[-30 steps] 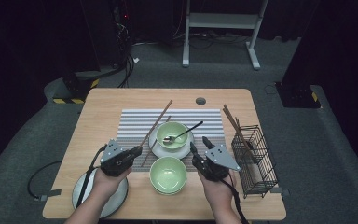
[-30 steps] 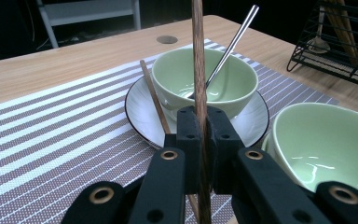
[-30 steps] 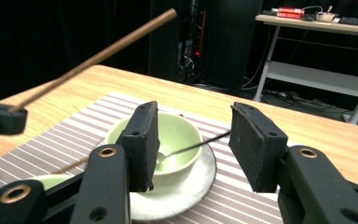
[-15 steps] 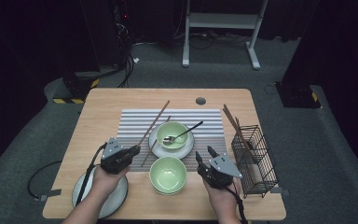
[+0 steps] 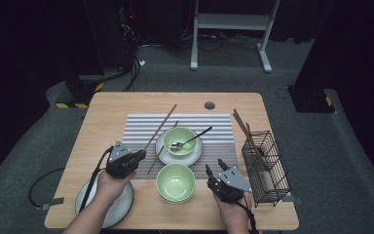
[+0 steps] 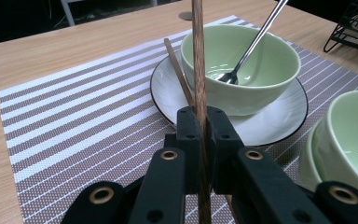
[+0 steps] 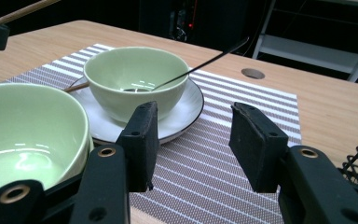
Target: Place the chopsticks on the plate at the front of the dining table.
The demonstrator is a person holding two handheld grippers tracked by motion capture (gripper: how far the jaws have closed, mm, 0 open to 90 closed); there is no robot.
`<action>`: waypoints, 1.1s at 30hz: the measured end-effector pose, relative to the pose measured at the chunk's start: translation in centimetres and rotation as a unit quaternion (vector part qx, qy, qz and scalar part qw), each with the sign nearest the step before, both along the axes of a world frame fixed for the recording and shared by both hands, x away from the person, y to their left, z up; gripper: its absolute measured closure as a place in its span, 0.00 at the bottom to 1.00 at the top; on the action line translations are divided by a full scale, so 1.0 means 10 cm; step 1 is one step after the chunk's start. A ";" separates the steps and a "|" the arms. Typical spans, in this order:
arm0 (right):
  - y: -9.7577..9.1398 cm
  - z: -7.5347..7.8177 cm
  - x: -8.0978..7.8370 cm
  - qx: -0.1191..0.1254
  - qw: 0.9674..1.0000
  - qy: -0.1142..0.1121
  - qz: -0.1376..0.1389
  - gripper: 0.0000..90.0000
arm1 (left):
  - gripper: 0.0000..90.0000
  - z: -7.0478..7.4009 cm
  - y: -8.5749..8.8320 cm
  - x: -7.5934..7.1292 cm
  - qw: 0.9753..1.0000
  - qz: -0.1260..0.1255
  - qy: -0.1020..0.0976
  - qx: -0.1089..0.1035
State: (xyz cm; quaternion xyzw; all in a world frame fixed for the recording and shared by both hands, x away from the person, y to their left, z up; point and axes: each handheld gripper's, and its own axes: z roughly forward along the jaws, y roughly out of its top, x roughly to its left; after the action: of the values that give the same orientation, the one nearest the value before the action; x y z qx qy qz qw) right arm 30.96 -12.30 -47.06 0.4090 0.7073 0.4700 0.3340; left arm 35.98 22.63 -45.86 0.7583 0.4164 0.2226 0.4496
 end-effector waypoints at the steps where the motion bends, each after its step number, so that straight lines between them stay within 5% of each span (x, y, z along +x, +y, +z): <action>1: 0.00 -0.01 0.00 0.000 1.000 0.003 0.001 0.57 | 0.94 -0.01 0.00 0.01 1.000 0.000 0.002 0.006; 33: 0.02 0.01 -0.05 0.014 1.000 0.002 0.014 0.58 | 0.94 -0.25 -0.09 0.25 0.996 0.029 0.075 0.047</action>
State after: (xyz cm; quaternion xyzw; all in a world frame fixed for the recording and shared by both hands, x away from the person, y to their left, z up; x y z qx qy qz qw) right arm 30.46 -12.13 -46.91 0.4049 0.7071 0.4832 0.3202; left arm 38.47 21.72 -48.33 0.7808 0.4595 0.1971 0.3747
